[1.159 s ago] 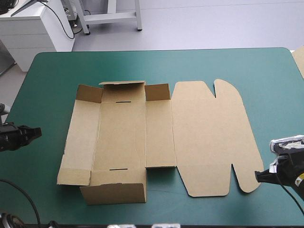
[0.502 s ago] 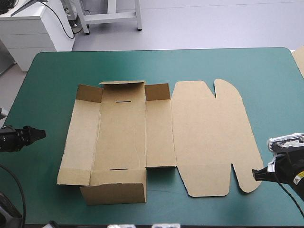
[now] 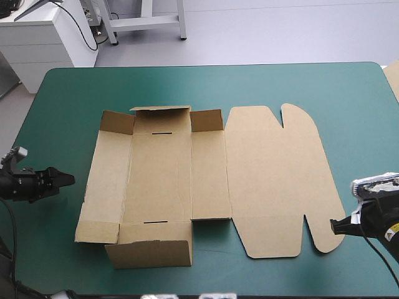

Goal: Fold the box

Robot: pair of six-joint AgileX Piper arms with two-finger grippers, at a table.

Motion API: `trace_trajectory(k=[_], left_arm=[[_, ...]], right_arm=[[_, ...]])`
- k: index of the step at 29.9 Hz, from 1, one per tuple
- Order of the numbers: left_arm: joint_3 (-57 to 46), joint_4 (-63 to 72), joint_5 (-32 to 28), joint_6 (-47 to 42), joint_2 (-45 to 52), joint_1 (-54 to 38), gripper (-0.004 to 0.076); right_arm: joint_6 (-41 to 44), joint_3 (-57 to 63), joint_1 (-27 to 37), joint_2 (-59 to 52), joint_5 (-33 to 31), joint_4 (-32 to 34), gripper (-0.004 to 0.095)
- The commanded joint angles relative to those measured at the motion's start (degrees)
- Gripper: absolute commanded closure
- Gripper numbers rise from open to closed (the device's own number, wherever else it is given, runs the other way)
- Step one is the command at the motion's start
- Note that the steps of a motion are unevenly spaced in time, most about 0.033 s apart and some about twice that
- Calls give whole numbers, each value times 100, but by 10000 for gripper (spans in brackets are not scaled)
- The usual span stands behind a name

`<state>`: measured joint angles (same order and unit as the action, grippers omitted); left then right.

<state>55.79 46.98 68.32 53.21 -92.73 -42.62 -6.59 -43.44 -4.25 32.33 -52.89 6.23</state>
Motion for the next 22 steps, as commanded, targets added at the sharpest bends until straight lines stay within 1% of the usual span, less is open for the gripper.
trace_trajectory(k=[1, 5, 8, 11, 22], left_arm=[[162, -14, 598, 23, 66, 434, 225], [162, 11, 598, 23, 42, 877, 225], [162, -108, 598, -11, -29, 1107, 225], [149, -498, 598, -372, -128, 1254, 225], [-762, -431, 598, -413, -162, 1259, 226]], right_arm=[[-45, -143, 38, 9, 368, -9, 924], [-53, -143, 38, 9, 430, -12, 924], [-145, -143, 38, 9, 464, -167, 924], [-199, -143, 38, 9, 469, -217, 924], [-199, -143, 38, 9, 507, -260, 924]])
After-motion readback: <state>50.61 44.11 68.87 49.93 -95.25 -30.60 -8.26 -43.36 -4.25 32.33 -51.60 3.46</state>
